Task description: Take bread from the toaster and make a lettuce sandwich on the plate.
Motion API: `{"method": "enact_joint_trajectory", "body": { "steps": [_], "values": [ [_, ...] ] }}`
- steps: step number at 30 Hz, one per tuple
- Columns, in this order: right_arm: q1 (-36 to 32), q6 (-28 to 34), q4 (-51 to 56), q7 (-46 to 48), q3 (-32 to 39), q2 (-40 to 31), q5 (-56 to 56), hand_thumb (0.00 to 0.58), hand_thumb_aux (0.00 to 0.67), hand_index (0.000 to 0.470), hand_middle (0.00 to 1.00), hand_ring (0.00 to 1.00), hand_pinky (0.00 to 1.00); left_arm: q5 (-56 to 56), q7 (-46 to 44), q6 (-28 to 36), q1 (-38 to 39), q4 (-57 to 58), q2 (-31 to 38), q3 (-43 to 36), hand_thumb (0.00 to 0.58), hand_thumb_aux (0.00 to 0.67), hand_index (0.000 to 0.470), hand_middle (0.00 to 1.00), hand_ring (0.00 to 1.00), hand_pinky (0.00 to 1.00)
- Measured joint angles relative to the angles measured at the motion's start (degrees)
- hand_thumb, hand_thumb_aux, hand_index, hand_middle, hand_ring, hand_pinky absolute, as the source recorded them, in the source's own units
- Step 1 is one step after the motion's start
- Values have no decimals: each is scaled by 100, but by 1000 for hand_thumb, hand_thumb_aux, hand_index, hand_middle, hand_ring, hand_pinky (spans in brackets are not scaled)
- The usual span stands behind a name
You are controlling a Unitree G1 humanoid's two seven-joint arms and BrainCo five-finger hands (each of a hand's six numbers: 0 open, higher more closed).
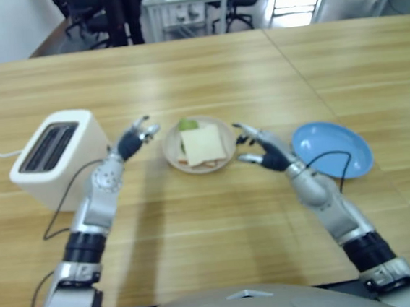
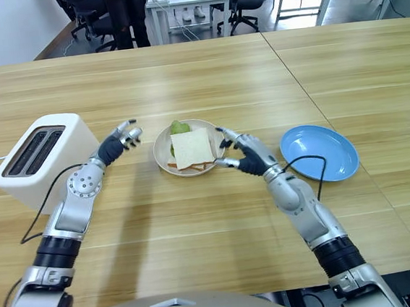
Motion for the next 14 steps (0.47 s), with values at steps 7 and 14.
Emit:
{"method": "enact_joint_trajectory", "body": {
  "steps": [7,14],
  "values": [
    [-538,382,982,515,-1300,856,2420,0,0,0,0,0,0,-836,805,-1194,-546,914,-855,393,0,0,0,0,0,0],
    [-948,-5,2146,696,-1654,1018,2590,0,0,0,0,0,0,-1171,938,-1820,-827,2098,-874,533,0,0,0,0,0,0]
  ]
}}
